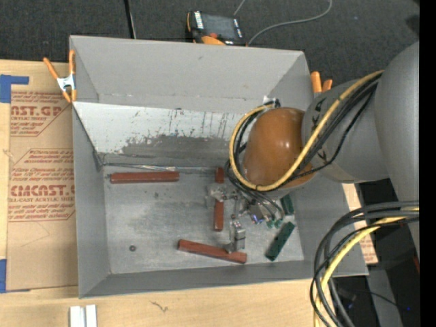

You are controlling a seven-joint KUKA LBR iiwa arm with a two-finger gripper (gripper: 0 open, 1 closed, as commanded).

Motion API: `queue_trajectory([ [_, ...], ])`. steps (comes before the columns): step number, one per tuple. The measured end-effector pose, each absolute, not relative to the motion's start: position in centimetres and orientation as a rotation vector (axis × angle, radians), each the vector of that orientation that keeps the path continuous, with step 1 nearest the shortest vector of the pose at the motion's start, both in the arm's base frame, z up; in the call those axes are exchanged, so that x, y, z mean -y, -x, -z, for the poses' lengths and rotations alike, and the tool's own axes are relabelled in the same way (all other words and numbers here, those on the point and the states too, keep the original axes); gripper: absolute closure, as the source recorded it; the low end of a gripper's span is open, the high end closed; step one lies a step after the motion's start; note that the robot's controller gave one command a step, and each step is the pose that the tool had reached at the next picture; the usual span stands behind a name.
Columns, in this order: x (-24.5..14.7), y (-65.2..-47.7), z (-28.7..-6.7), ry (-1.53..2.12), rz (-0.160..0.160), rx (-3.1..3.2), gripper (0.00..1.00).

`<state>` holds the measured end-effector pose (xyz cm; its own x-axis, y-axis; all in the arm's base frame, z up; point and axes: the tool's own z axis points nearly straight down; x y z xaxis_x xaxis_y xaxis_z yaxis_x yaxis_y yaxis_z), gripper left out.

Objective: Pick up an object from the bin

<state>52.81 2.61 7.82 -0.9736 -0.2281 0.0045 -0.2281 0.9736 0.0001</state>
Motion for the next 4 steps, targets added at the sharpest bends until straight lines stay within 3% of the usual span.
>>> queue_trajectory([
  [1, 3.3, -58.6, -7.0, -0.499, -0.005, 3.108, 0.00],
  [2, 2.8, -58.4, -7.0, -0.504, 0.002, 3.104, 1.00],
  [3, 2.5, -58.5, -17.2, -0.413, -0.001, 3.124, 1.00],
  [4, 3.1, -56.6, -22.9, -0.434, -0.003, 3.120, 1.00],
])
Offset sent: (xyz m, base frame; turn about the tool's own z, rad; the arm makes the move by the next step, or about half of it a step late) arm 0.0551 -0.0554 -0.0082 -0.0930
